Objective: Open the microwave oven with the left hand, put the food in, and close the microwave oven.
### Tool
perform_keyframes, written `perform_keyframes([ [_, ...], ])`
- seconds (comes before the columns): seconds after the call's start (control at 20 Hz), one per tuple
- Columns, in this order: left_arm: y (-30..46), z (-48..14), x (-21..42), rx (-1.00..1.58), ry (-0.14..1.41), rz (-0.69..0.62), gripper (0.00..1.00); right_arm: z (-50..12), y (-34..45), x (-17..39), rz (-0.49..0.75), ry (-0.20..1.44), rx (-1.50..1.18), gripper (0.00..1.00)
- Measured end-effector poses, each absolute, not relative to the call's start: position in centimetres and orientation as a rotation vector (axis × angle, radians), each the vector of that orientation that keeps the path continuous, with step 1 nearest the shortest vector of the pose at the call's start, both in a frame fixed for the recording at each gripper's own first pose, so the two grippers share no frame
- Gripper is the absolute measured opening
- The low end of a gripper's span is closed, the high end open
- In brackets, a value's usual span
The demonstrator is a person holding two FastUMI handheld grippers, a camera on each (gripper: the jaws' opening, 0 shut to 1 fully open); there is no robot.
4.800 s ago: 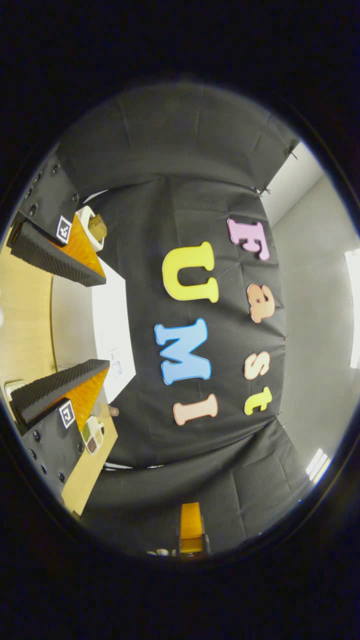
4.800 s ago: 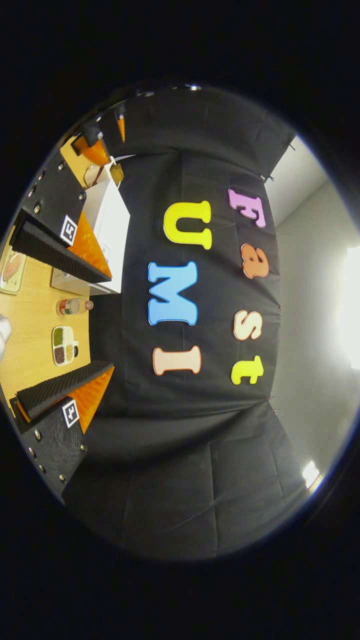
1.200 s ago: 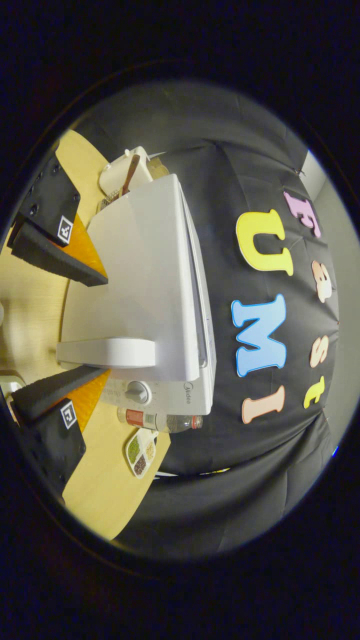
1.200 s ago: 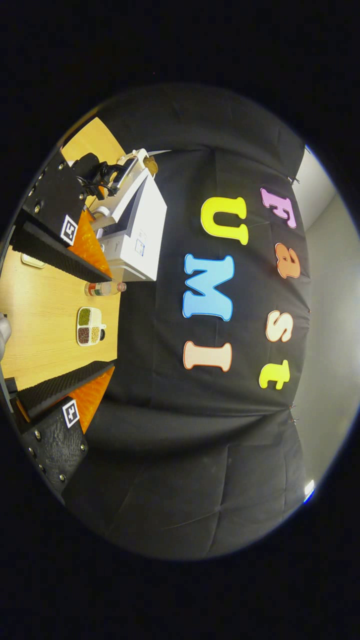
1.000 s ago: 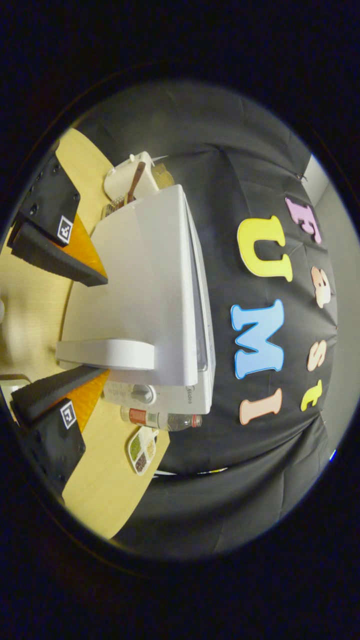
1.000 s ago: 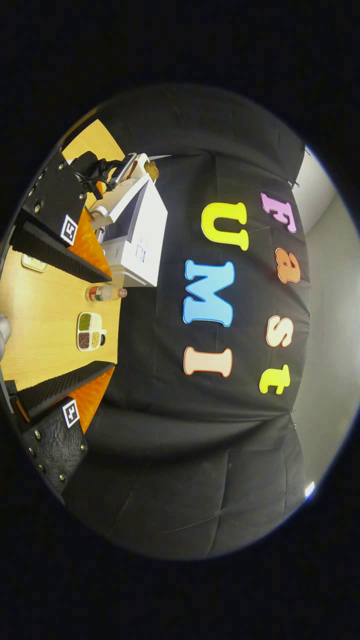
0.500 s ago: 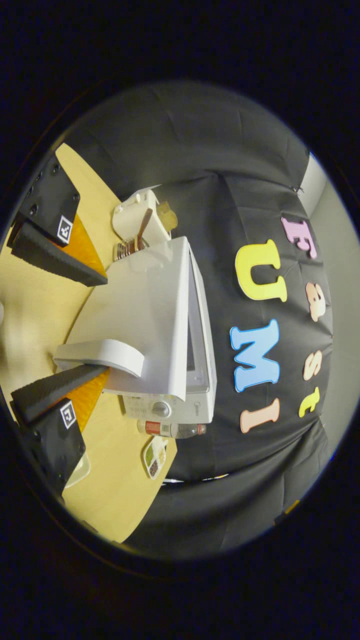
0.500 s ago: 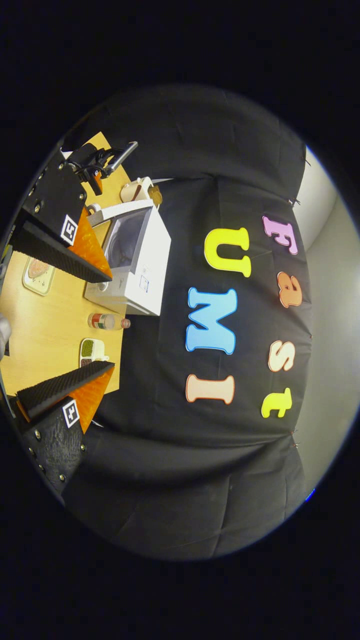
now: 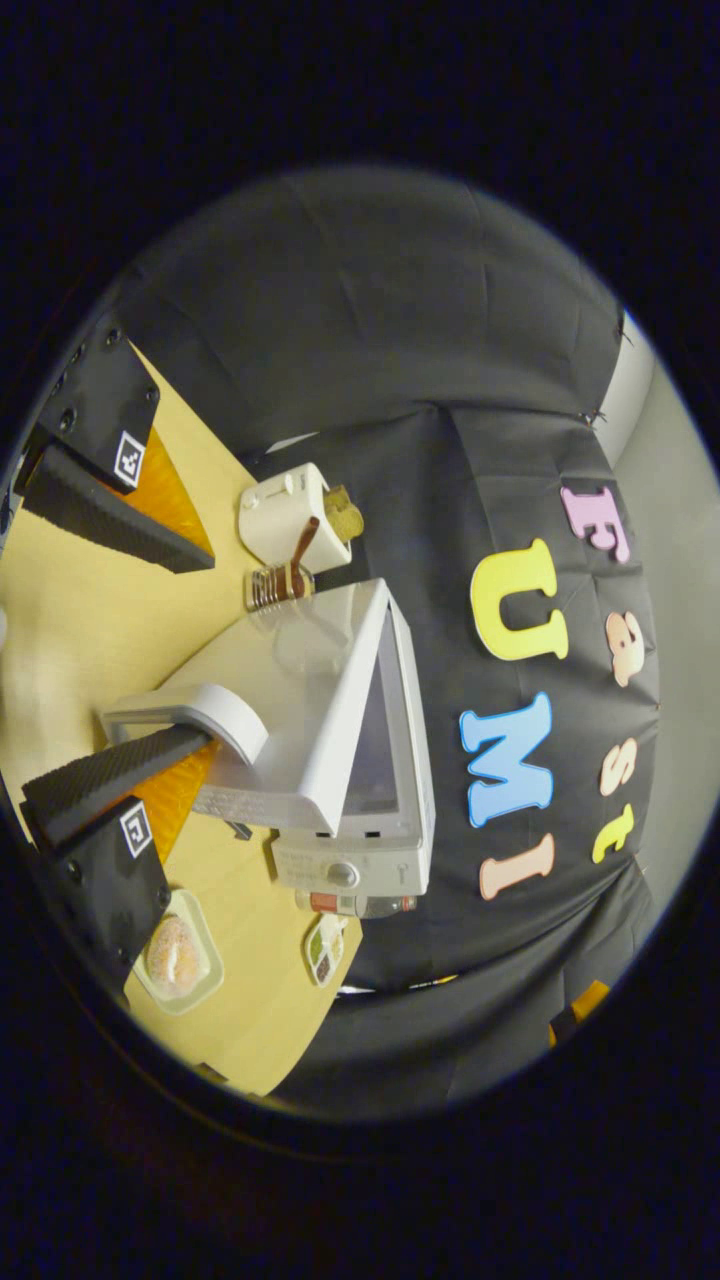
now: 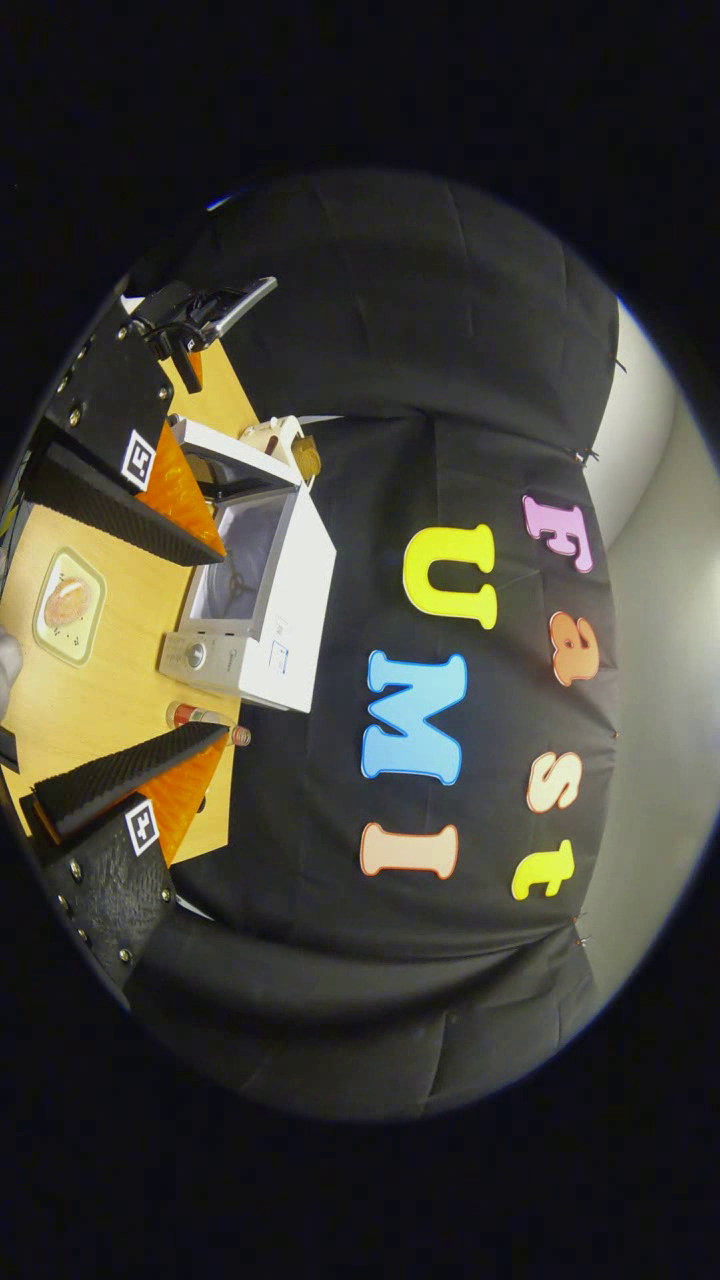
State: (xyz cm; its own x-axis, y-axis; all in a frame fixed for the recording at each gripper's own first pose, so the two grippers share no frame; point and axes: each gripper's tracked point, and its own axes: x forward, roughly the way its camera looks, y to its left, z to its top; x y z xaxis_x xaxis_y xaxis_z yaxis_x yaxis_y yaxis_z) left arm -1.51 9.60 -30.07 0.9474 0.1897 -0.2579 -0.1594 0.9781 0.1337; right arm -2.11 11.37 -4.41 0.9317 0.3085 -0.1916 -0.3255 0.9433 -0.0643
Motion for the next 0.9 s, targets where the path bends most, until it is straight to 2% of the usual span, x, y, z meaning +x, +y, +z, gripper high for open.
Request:
perform_keyframes([
  [0.1,11.9,-30.3,-2.8,0.114,0.281,0.206,0.98,-4.8,12.9,-2.6,0.346,0.182,-0.100,0.96],
  [0.3,16.3,-30.7,-5.0,0.146,0.294,0.255,0.95,-5.0,14.9,-3.1,0.370,0.179,-0.114,0.96],
  [0.4,18.2,-30.9,-5.7,0.124,0.295,0.271,1.00,-5.2,15.5,-3.2,0.378,0.178,-0.134,0.96],
  [0.5,19.9,-31.3,-6.0,0.123,0.295,0.285,1.00,-5.5,16.1,-3.4,0.385,0.185,-0.142,0.96],
  [0.55,20.7,-31.3,-6.2,0.126,0.297,0.298,0.97,-5.6,16.3,-3.4,0.387,0.189,-0.146,0.96],
  [0.85,25.1,-31.2,-7.3,0.111,0.298,0.398,0.97,-6.0,17.0,-3.6,0.403,0.197,-0.168,0.96],
  [0.9,25.3,-31.4,-7.4,0.120,0.301,0.398,0.94,-5.9,17.1,-3.6,0.404,0.198,-0.169,0.96],
])
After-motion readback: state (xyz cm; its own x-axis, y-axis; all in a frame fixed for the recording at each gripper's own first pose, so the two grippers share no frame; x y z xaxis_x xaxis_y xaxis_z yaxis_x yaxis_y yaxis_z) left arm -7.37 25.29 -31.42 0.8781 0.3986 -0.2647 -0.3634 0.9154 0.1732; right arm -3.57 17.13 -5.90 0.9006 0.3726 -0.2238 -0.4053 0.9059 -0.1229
